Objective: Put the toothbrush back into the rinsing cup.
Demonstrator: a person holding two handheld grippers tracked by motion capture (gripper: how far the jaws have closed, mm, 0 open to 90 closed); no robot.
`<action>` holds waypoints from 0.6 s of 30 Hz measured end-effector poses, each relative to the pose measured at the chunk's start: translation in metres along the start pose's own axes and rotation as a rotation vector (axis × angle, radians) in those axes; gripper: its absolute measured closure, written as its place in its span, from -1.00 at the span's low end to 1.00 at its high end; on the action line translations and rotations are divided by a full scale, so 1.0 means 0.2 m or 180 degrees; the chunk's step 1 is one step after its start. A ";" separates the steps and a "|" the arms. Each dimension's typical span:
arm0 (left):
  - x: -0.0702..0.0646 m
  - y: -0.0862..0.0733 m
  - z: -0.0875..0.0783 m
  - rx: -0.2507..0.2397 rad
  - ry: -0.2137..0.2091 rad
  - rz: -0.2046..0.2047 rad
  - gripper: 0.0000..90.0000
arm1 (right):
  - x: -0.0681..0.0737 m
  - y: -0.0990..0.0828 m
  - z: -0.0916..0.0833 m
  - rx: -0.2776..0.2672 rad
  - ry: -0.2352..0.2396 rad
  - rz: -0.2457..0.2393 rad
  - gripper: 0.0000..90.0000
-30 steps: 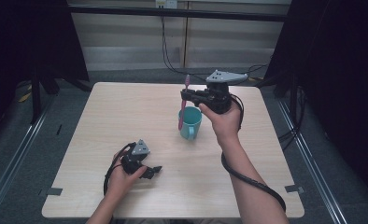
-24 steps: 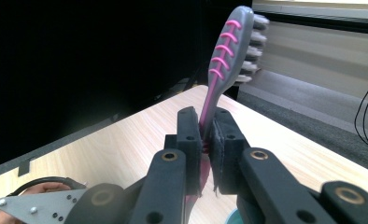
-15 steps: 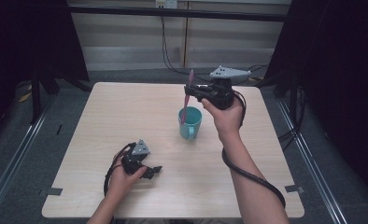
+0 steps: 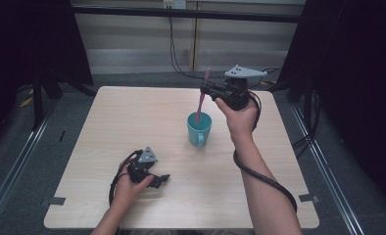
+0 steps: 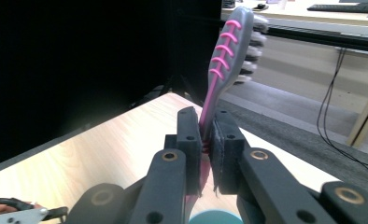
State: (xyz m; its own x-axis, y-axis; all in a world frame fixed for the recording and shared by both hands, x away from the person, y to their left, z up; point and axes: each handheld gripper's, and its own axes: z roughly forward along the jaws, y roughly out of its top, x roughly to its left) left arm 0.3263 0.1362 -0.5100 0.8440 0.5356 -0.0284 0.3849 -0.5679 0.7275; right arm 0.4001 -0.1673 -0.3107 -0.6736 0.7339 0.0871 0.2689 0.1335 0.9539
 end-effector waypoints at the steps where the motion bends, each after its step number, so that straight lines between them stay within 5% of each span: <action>1: 0.00 0.00 0.00 0.0005 0.0004 0.0001 -0.67 | -0.01 0.00 0.00 0.0006 -0.0011 0.0003 0.86; 18: 0.00 0.00 0.00 -0.0013 0.0002 -0.0002 -0.67 | -0.09 -0.13 0.07 0.0143 -0.0154 -0.0032 0.86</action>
State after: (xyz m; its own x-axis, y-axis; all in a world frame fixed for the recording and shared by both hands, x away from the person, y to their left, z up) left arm 0.3263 0.1361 -0.5103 0.8435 0.5364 -0.0283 0.3839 -0.5651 0.7303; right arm 0.4146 -0.1740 -0.3417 -0.6426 0.7636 0.0627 0.2936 0.1698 0.9407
